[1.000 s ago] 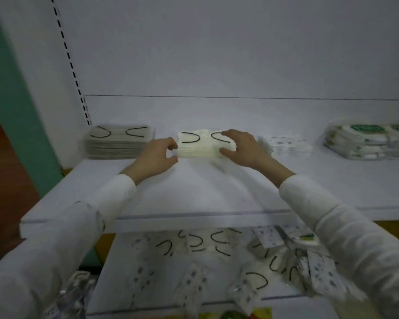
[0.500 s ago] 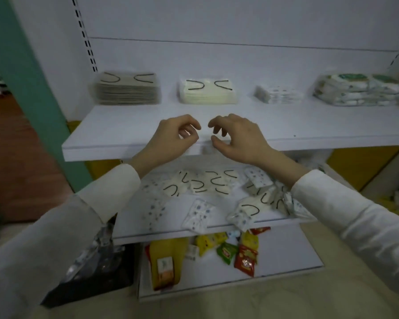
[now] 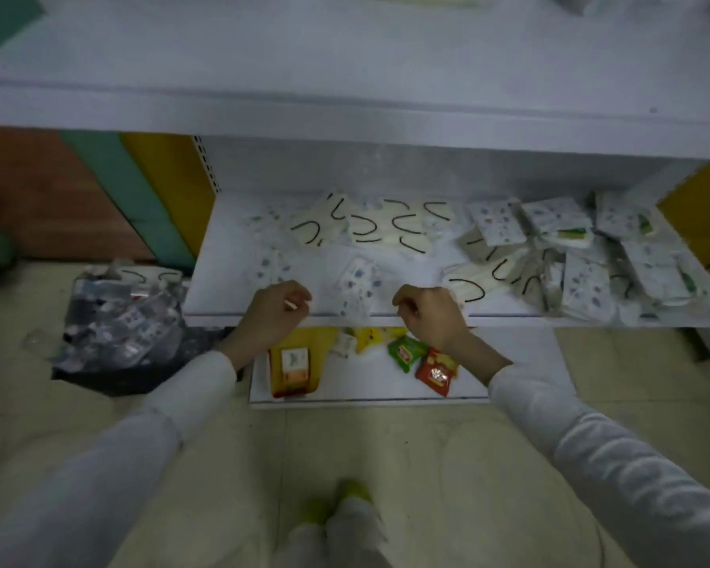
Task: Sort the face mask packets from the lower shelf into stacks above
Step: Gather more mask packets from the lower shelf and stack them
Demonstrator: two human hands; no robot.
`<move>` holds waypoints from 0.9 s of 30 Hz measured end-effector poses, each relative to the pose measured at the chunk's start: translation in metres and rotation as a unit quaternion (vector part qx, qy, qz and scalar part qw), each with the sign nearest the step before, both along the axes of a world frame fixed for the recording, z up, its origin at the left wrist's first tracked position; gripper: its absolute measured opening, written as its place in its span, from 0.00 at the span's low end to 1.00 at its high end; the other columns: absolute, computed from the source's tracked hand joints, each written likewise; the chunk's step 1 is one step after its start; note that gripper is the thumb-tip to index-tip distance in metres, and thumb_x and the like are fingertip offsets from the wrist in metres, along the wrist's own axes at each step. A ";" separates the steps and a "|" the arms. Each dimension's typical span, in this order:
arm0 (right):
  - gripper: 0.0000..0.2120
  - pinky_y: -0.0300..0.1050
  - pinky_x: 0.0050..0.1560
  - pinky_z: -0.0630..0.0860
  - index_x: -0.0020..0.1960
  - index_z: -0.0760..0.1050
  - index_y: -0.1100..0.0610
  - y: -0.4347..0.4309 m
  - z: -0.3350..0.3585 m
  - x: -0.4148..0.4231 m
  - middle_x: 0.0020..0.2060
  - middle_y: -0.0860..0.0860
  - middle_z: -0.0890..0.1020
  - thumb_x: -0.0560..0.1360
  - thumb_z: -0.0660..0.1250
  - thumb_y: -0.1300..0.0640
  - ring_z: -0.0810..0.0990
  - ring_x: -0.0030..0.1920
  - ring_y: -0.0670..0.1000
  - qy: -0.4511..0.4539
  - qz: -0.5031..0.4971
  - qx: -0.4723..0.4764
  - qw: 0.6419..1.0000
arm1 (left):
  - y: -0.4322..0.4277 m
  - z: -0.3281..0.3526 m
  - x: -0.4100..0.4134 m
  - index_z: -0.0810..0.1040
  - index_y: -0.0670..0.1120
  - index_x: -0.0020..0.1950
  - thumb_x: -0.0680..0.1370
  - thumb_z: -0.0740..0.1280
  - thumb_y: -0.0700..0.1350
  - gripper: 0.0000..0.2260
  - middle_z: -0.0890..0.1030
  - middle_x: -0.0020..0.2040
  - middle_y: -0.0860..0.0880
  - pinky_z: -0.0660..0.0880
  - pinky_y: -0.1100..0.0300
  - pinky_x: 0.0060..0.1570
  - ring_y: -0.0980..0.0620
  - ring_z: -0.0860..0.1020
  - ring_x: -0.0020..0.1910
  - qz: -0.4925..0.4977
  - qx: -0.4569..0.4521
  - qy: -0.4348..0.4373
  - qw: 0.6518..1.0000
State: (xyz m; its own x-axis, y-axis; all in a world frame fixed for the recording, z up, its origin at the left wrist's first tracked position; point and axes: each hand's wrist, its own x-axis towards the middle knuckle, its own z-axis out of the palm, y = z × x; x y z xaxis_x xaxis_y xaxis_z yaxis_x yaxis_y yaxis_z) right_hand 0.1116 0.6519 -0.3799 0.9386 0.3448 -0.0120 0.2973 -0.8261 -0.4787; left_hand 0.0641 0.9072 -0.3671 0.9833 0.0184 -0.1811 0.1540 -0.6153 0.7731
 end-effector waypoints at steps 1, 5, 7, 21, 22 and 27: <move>0.12 0.52 0.43 0.79 0.51 0.80 0.60 0.001 -0.019 0.004 0.43 0.58 0.84 0.75 0.60 0.59 0.82 0.43 0.61 0.058 -0.026 0.002 0.998 | 0.001 -0.016 -0.001 0.79 0.43 0.52 0.77 0.66 0.38 0.06 0.80 0.47 0.48 0.74 0.66 0.42 0.53 0.76 0.45 0.017 0.000 0.015 1.000; 0.12 0.56 0.55 0.77 0.52 0.78 0.64 0.026 -0.092 0.020 0.47 0.62 0.82 0.78 0.60 0.58 0.81 0.49 0.62 0.258 -0.186 0.108 0.942 | -0.005 -0.064 -0.003 0.78 0.43 0.49 0.77 0.65 0.36 0.04 0.79 0.43 0.47 0.72 0.68 0.35 0.51 0.76 0.42 0.082 -0.034 0.079 0.993; 0.08 0.54 0.57 0.77 0.44 0.76 0.59 0.047 -0.110 0.024 0.41 0.57 0.80 0.78 0.63 0.56 0.79 0.41 0.56 0.358 -0.291 0.273 0.844 | -0.007 -0.079 -0.004 0.79 0.38 0.50 0.77 0.65 0.34 0.05 0.79 0.44 0.45 0.70 0.72 0.34 0.52 0.75 0.40 0.087 -0.023 0.086 0.992; 0.03 0.39 0.33 0.72 0.50 0.75 0.61 0.051 -0.112 0.002 0.36 0.54 0.79 0.77 0.66 0.63 0.76 0.33 0.48 0.379 -0.323 0.448 0.743 | -0.017 -0.112 0.029 0.79 0.44 0.50 0.79 0.64 0.46 0.08 0.82 0.51 0.42 0.78 0.50 0.52 0.46 0.80 0.47 0.229 -0.237 0.181 0.926; 0.03 0.40 0.35 0.72 0.50 0.75 0.62 0.047 -0.106 -0.003 0.36 0.54 0.78 0.77 0.66 0.63 0.77 0.33 0.48 0.378 -0.297 0.451 0.752 | -0.025 -0.109 0.034 0.79 0.45 0.52 0.78 0.64 0.48 0.09 0.82 0.52 0.43 0.78 0.49 0.55 0.45 0.80 0.50 0.244 -0.287 0.203 0.904; 0.04 0.39 0.34 0.72 0.50 0.74 0.63 0.026 -0.088 -0.013 0.36 0.53 0.79 0.77 0.65 0.63 0.77 0.32 0.48 0.362 -0.194 0.414 0.813 | -0.066 -0.093 0.049 0.78 0.42 0.57 0.75 0.69 0.42 0.12 0.82 0.55 0.41 0.74 0.42 0.59 0.42 0.80 0.55 0.273 -0.452 0.235 0.816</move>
State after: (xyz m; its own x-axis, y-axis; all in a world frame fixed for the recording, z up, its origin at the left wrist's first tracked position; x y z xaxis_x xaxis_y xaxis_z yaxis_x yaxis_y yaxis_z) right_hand 0.0985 0.6782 -0.4676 0.8291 0.1958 -0.5237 -0.5151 -0.0966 -0.8517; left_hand 0.1135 0.8416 -0.4598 0.6911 0.0793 -0.7184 0.6249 0.4339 0.6491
